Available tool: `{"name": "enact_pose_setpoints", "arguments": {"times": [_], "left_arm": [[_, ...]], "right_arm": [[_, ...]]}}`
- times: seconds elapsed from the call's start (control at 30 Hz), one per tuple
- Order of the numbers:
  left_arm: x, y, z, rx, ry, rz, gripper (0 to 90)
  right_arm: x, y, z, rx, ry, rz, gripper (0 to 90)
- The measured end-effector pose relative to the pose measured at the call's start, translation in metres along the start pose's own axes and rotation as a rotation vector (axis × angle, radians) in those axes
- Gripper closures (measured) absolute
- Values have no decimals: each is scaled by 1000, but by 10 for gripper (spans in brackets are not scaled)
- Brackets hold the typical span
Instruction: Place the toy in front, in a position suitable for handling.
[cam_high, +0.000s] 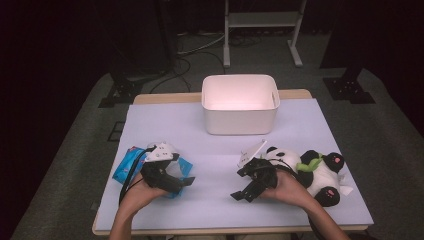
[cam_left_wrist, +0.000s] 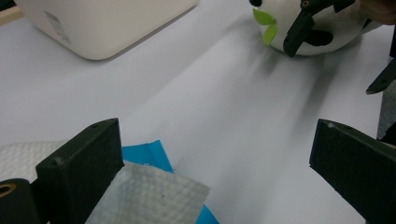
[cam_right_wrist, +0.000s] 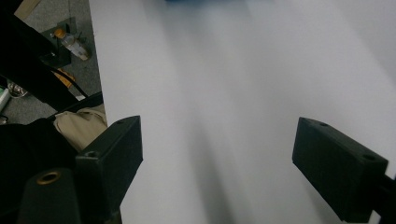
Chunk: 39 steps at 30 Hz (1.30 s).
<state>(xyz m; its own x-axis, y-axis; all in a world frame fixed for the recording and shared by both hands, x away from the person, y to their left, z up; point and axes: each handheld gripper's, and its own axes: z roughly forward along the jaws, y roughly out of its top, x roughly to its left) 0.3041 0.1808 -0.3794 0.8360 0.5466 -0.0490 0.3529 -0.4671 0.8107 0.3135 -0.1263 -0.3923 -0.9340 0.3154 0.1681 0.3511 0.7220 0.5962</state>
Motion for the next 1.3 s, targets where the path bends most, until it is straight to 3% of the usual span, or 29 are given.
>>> {"name": "enact_pose_setpoints", "arguments": {"times": [0.43, 0.57, 1.3], "left_arm": [[2, -1, -3, -6, 7, -3, 20], [1, -1, -2, -1, 0, 3, 20], [-1, 0, -2, -5, 5, 6, 20]], "right_arm": [[2, 4, -2, 7, 0, -7, 149], [1, 8, -10, -21, 7, -2, 149], [-4, 23, -49, -27, 31, -25, 149]]}}
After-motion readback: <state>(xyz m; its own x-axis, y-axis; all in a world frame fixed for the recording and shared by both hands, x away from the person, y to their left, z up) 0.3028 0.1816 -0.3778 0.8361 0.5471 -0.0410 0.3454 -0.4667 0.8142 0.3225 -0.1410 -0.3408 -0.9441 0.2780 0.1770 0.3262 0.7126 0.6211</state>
